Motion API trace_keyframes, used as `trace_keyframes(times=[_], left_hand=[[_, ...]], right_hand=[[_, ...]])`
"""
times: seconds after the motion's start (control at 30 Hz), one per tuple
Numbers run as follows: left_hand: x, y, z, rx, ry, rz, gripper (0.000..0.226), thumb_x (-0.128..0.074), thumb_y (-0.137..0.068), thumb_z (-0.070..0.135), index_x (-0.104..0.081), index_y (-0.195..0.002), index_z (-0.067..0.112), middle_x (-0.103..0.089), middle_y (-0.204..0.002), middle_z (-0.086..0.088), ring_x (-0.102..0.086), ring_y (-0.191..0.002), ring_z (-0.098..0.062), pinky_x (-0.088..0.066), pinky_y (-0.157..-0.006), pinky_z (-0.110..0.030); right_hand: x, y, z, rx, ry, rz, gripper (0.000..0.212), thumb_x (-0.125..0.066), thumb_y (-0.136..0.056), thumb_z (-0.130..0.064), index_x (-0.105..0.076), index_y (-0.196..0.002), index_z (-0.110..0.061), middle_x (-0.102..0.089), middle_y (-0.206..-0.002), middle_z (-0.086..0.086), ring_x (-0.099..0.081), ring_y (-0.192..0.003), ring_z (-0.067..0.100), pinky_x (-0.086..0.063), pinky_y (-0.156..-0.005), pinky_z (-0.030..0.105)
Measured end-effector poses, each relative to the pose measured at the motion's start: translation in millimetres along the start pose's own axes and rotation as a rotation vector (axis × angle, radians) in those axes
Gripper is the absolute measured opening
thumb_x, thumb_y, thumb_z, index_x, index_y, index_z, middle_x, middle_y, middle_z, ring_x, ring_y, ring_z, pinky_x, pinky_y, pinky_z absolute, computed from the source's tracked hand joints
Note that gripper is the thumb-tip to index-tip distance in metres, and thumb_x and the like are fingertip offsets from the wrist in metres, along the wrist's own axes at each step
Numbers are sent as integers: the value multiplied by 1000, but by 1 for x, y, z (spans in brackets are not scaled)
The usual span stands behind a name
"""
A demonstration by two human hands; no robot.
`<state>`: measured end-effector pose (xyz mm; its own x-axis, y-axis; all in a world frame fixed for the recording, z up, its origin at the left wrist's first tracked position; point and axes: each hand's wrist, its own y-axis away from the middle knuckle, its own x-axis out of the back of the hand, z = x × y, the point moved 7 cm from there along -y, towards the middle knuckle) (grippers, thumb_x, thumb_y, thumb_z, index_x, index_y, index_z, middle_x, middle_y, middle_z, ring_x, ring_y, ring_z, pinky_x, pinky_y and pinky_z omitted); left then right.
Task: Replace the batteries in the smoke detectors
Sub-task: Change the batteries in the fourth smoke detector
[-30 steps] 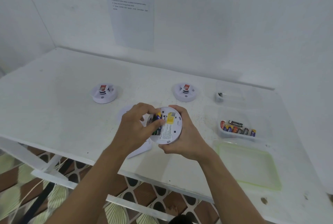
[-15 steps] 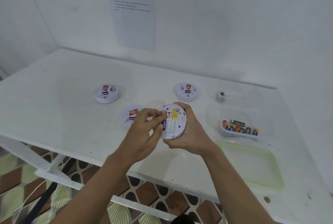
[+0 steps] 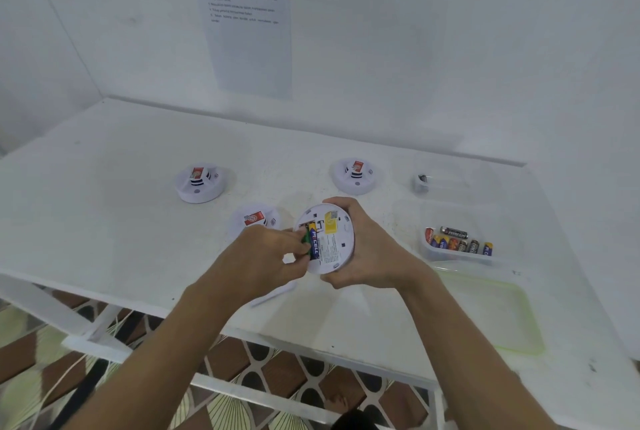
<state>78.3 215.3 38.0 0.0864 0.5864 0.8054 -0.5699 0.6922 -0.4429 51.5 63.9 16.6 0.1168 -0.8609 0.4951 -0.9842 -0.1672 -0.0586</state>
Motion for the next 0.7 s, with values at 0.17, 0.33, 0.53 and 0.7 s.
trace_keyframes(times=[0.17, 0.33, 0.53, 0.7], left_hand=[[-2, -3, 1, -22, -99, -10, 31, -54, -78, 34, -79, -78, 15, -76, -74, -2, -61, -43, -9, -48, -42, -19], [2, -2, 7, -90, -94, 16, 23, -62, -78, 27, -78, -79, 11, -75, -72, -3, -60, -46, -10, -46, -41, -18], [11, 2, 17, -170, -120, 135, 21, -74, -68, 14, -79, -86, 4, -77, -78, -5, -71, -62, -12, -48, -61, -11], [16, 0, 8, -119, 36, 45, 28, -64, -81, 31, -78, -97, 12, -76, -101, 2, -70, -91, -7, -59, -78, -23]], right_hand=[[-1, 0, -3, 7, 8, 2, 95, -87, -63, 4, -33, -138, -19, -54, -123, -5, -60, -109, 9, -54, -81, 22], [2, 2, -4, -5, -4, 4, 93, -86, -63, 4, -33, -136, -18, -54, -122, -6, -60, -107, 8, -53, -77, 21], [4, 7, -1, -10, -20, 28, 91, -87, -64, 4, -34, -135, -18, -55, -121, -5, -59, -108, 7, -52, -79, 20], [7, 8, 1, -14, -49, 68, 92, -89, -63, 5, -37, -136, -18, -56, -124, -6, -59, -111, 7, -52, -84, 20]])
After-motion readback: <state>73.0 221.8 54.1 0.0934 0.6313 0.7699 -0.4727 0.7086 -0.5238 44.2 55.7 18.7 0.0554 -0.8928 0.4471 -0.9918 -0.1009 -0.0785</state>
